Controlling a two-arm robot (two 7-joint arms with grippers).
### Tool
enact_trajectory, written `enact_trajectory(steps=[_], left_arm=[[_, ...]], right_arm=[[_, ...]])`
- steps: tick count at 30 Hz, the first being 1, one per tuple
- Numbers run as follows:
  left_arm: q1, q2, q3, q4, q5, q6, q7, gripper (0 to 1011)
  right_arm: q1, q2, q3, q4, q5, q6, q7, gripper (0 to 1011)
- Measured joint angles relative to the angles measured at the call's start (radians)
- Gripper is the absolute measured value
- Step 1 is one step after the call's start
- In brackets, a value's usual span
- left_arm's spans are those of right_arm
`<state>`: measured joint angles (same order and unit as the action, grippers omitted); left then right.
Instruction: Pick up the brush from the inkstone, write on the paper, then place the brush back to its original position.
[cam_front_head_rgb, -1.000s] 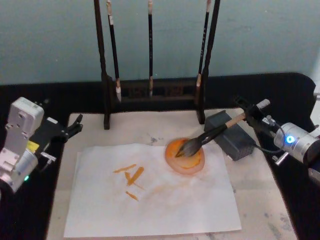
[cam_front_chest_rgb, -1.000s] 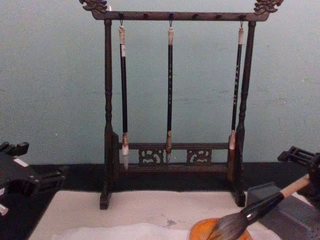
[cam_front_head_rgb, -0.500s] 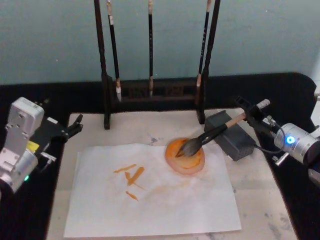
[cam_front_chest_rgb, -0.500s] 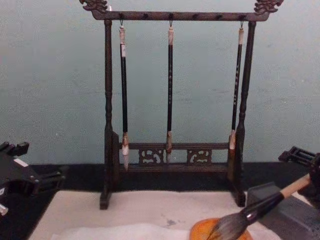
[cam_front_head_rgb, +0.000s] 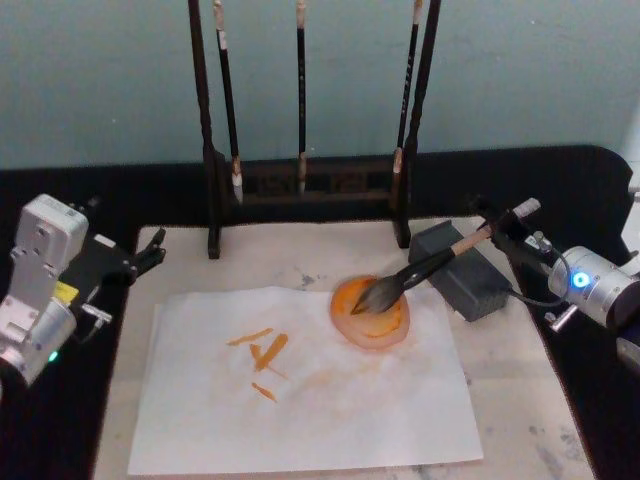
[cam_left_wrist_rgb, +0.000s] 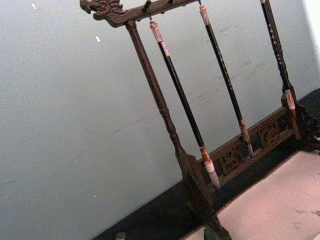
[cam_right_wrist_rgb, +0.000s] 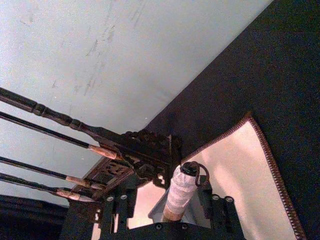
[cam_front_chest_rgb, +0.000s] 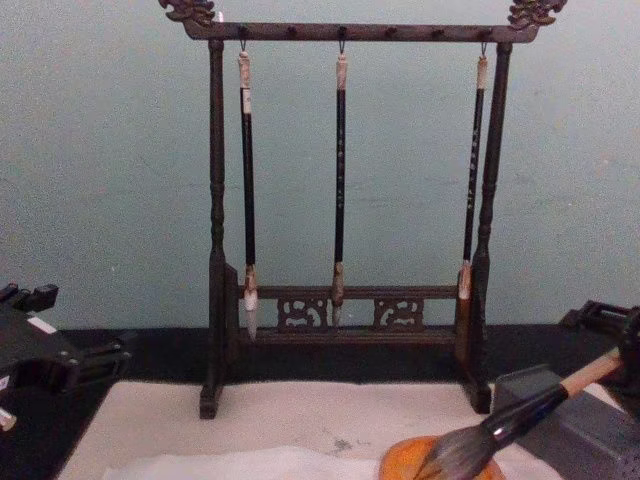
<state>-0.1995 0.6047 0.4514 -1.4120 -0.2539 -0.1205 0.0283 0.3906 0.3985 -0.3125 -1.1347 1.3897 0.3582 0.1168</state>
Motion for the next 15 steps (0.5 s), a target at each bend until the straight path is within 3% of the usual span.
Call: enact_trajectory(steps=[6, 7, 15], left_arm=[[0.000, 0.000, 0.000, 0.000, 0.000, 0.000, 0.000, 1010], [0.000, 0.000, 0.000, 0.000, 0.000, 0.000, 0.000, 1010], [0.000, 0.000, 0.000, 0.000, 0.000, 0.000, 0.000, 1010]], right_arm=[[0.000, -0.001, 0.001, 0.000, 0.000, 0.001, 0.000, 645], [0.000, -0.001, 0.001, 0.000, -0.001, 0.001, 0.000, 576], [0.000, -0.001, 0.001, 0.000, -0.001, 0.002, 0.000, 326]])
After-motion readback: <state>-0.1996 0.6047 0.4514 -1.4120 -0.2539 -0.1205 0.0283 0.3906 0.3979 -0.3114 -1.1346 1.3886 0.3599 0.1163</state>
